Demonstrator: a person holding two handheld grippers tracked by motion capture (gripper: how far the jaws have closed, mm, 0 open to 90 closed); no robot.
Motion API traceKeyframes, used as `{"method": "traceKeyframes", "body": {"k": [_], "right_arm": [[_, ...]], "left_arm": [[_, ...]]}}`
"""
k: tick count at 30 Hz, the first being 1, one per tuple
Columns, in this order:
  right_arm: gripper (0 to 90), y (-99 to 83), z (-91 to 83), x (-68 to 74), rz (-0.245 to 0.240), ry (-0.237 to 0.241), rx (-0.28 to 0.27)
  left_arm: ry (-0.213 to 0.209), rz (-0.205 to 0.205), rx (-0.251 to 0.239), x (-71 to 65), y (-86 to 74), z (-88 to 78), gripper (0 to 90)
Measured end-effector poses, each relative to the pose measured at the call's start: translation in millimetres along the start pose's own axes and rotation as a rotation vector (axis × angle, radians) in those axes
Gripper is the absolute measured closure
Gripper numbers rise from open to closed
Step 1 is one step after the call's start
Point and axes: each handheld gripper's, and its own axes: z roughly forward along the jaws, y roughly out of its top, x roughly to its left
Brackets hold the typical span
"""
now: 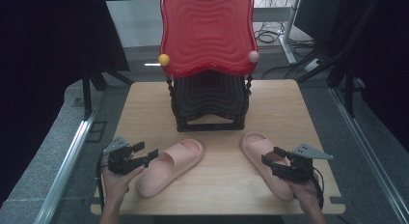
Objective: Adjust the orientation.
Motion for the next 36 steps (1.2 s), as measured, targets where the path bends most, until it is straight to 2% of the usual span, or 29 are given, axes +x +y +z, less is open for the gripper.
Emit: {"method": "traceKeyframes", "body": {"k": [8, 10, 13, 15, 16, 17, 20, 27, 28, 29, 32, 36], "right_arm": [[35.2, -1.9, -0.5, -3.0, 0.004, -0.019, 0.002], [35.2, -1.5, -1.4, -2.9, 0.002, -0.022, 0.001], [35.2, -0.1, -4.3, -3.4, 0.005, -0.026, -0.008], [35.2, 0.1, -5.1, -3.9, 0.006, -0.026, -0.009], [35.2, 0.1, -5.7, -4.2, 0.007, -0.028, -0.011], [35.2, 0.1, -6.6, -5.0, 0.01, -0.031, -0.013], [35.2, 0.0, -6.9, -5.7, 0.01, -0.032, -0.012], [35.2, -0.3, -6.9, -5.6, 0.011, -0.033, -0.01], [35.2, -0.3, -7.1, -5.7, 0.011, -0.034, -0.01], [35.2, -0.3, -7.1, -5.7, 0.011, -0.034, -0.01], [35.2, 0.8, -9.5, -5.4, 0.01, -0.037, -0.019], [35.1, 2.3, -12.2, -5.7, 0.013, -0.037, -0.031]], "left_arm": [[0.007, 0.003, 0.004, 1.7, -1.0, -1.3, 30.5], [0.007, 0.015, 0.005, 1.4, -1.3, -2.1, 38.6], [-0.004, 0.044, 0.016, 2.0, -2.3, -3.8, 57.9], [-0.003, 0.049, 0.024, 2.4, -2.7, -3.8, 69.6], [0.002, 0.054, 0.035, 3.7, -3.3, -3.2, 69.6], [0.013, 0.056, 0.052, 6.4, -4.7, -2.3, 79.3], [0.014, 0.049, 0.071, 10.7, -6.9, -0.8, 87.6], [0.03, 0.04, 0.146, 25.8, -17.9, 5.1, 89.8], [0.033, 0.044, 0.174, 29.0, -21.7, 7.5, 89.8], [0.033, 0.044, 0.174, 29.0, -21.7, 7.5, 89.8], [0.032, 0.045, 0.225, 32.5, -29.6, 13.1, 89.8], [0.025, 0.05, 0.257, 33.1, -33.9, 15.8, 89.8]]}}
